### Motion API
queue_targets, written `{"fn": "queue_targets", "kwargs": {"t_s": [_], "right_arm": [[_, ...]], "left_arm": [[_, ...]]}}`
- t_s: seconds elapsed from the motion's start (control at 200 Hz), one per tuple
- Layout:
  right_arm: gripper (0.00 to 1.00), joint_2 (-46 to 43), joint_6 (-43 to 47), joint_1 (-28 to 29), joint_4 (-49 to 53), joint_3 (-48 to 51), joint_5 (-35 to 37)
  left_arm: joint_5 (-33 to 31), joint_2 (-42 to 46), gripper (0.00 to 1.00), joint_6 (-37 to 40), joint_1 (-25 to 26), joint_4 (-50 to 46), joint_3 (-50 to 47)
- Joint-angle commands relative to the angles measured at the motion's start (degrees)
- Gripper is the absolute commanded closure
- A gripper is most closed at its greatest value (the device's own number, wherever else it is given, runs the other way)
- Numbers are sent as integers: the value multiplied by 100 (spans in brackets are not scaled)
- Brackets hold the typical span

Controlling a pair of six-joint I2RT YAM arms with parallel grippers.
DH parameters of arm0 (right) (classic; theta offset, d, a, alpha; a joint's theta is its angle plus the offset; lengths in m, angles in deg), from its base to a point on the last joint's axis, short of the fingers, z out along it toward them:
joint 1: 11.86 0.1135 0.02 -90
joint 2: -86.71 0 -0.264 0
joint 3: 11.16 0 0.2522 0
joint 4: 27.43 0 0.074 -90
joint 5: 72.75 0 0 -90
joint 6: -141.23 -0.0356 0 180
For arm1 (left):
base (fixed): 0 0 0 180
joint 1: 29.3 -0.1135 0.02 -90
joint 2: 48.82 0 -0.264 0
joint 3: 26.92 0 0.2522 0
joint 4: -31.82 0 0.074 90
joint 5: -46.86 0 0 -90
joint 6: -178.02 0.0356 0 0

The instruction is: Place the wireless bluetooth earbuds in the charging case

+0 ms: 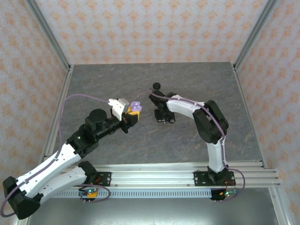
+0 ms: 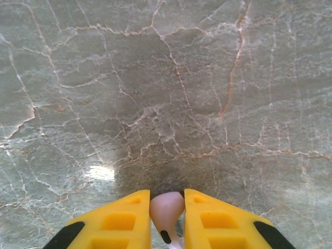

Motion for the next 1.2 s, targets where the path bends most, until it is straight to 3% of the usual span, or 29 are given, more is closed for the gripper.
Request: {"fn": "queue_targets", "kwargs": {"t_s": [0.0,0.556,0.951,1.196], "right_arm": [[81,-413,-174,-93,-391,343,175],[82,-2349,-291,-108,-1914,1597,-45],[82,-3771,-226,-112,-3001,2041,-989],[82,-4215,-145,-110,-3580,2049,-1685]], "left_arm": [[-207,-207,73,-247,-22,417,-178],[-740,-1529,72,-1064,-114,2112,-715],[-499,-2058,71,-1347,-260,3320,-943],[-2,-2293,71,-1308,-254,4329,-1148]]}}
